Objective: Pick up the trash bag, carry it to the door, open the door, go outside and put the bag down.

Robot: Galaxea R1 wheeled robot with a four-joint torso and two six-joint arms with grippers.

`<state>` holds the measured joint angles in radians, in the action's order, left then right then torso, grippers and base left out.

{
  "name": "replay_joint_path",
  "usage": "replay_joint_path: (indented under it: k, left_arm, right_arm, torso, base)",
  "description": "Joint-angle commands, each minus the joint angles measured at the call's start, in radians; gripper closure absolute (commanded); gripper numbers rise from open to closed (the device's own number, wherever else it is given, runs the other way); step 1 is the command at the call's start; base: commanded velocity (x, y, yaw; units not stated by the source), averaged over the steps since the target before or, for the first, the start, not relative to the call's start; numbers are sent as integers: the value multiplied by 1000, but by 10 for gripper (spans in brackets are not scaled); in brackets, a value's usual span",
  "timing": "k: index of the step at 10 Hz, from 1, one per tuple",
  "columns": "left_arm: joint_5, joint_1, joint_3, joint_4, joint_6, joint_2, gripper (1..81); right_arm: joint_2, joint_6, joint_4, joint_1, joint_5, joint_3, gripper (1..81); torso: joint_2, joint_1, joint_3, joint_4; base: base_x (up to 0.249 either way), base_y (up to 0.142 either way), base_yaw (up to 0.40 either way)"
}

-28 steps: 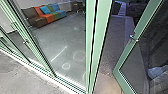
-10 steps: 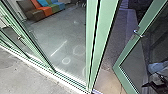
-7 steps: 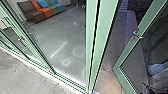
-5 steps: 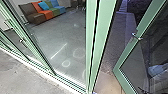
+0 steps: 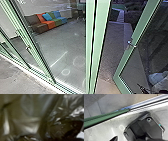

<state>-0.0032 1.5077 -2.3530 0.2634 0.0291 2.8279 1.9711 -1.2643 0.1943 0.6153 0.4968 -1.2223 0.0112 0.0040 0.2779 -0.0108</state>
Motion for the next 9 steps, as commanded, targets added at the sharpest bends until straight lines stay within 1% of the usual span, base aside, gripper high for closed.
replay_joint_path:
  k: [1,2,4,5,7,8,9]
  left_arm:
    - [77,-22,11,-9,9,-8,811]
    - [78,-33,11,-9,9,-10,811]
    - [78,-50,11,-9,9,-19,811]
    - [78,-60,11,-7,9,-24,811]
    - [80,-79,9,-9,9,-27,811]
    - [81,-83,11,-9,9,-30,811]
    - [81,-88,11,-9,9,-36,811]
  right_arm:
    - [-1,2,65,-12,35,31,10]
    - [40,2,103,34,37,10,10]
    - [139,3,169,137,35,-69,10]
    - [205,3,212,189,37,-120,10]
    - [297,3,289,273,37,-193,10]
    - [341,3,339,322,37,-236,10]
    - [373,5,379,363,34,-272,10]
  torso:
    - [0,0,-93,0]
    - [0,0,-126,0]
    - [0,-2,-171,0]
    - [0,-3,-203,0]
    - [1,-3,-226,0]
    - [1,-4,-202,0]
    - [2,-4,-207,0]
  base:
    - [0,0,0]
    - [0,0,0]
    - [0,0,0]
    - [0,0,0]
    - [0,0,0]
    - [0,0,0]
    - [0,0,0]
